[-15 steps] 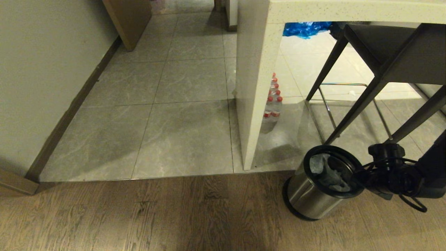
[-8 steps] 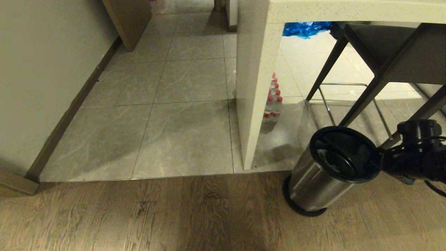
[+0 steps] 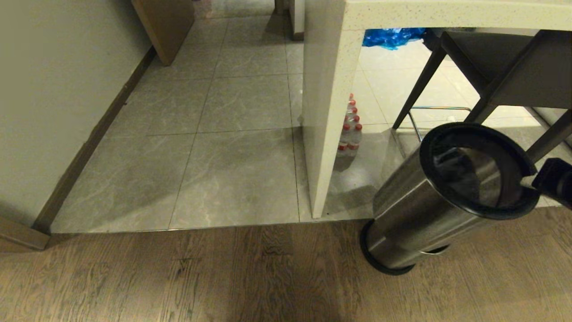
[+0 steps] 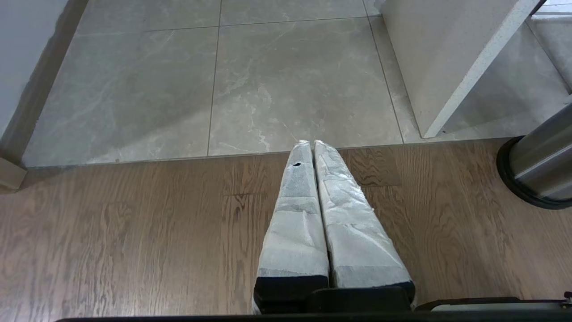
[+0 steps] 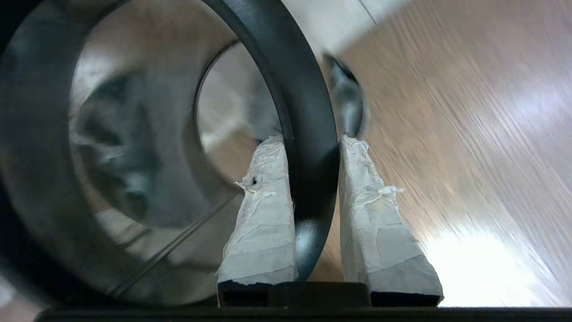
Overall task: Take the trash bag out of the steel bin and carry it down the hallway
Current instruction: Place the outer trash can on the ground
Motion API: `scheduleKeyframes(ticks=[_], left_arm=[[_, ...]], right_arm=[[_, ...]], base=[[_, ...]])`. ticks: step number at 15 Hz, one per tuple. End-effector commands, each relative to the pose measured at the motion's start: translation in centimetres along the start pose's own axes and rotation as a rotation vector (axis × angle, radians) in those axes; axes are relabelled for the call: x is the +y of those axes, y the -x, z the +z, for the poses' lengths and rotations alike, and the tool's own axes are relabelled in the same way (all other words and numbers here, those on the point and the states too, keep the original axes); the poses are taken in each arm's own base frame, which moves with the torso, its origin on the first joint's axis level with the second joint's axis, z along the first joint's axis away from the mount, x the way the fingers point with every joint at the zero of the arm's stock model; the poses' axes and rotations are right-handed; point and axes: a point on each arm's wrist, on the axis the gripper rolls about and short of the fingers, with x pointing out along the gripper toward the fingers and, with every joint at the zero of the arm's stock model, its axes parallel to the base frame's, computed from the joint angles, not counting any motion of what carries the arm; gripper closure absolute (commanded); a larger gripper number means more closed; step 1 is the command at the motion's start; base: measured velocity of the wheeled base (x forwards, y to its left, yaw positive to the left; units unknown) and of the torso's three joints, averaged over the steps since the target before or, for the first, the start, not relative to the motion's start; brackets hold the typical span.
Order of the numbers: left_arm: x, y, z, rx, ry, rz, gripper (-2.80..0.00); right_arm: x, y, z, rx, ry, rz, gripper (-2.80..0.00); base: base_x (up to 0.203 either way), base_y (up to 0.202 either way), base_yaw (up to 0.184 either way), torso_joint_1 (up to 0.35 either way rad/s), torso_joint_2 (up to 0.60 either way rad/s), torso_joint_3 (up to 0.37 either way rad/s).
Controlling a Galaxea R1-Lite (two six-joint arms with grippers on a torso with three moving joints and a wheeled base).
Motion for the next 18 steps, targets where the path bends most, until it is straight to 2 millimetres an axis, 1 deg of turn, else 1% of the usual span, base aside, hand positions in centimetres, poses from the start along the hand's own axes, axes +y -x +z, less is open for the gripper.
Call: scheduleKeyframes(ticks=[1,3,4,6,7,10,14,15,18], left_arm=[[0.0,0.0,0.0,0.0,0.0,0.001,0.0],[0.0,0.0,0.0,0.0,0.0,0.001,0.0],[0.0,0.0,0.0,0.0,0.0,0.001,0.0],[0.0,0.0,0.0,0.0,0.0,0.001,0.0],[0.0,0.0,0.0,0.0,0.0,0.001,0.0],[0.0,0.0,0.0,0.0,0.0,0.001,0.0],[0.0,0.0,0.0,0.0,0.0,0.001,0.0],[0.0,0.0,0.0,0.0,0.0,0.001,0.0],[0.0,0.0,0.0,0.0,0.0,0.001,0.0]], right_arm=[[0.3,4.6,1.3,-0.133,-0.013,0.064,0.0],[0.9,7.8,2.6,-0.192,-0.019,0.098,0.0],[1.2,9.1,3.3,-0.206,-0.02,0.104,0.0],[0.9,11.0,3.6,-0.186,-0.019,0.063,0.0],[0.6,11.3,3.7,-0.197,-0.019,0.038,0.0],[-1.2,10.7,4.0,-0.201,-0.033,-0.101,0.0],[-4.1,8.4,5.3,-0.184,-0.056,-0.296,0.0],[-5.2,7.7,5.6,-0.17,-0.069,-0.351,0.0],[-8.9,4.3,7.2,-0.134,-0.117,-0.48,0.0]], base=[[0.0,0.0,0.0,0.0,0.0,0.0],[0.0,0.0,0.0,0.0,0.0,0.0],[0.0,0.0,0.0,0.0,0.0,0.0],[0.0,0.0,0.0,0.0,0.0,0.0],[0.0,0.0,0.0,0.0,0.0,0.0],[0.0,0.0,0.0,0.0,0.0,0.0],[0.0,0.0,0.0,0.0,0.0,0.0],[0.0,0.0,0.0,0.0,0.0,0.0],[0.0,0.0,0.0,0.0,0.0,0.0]])
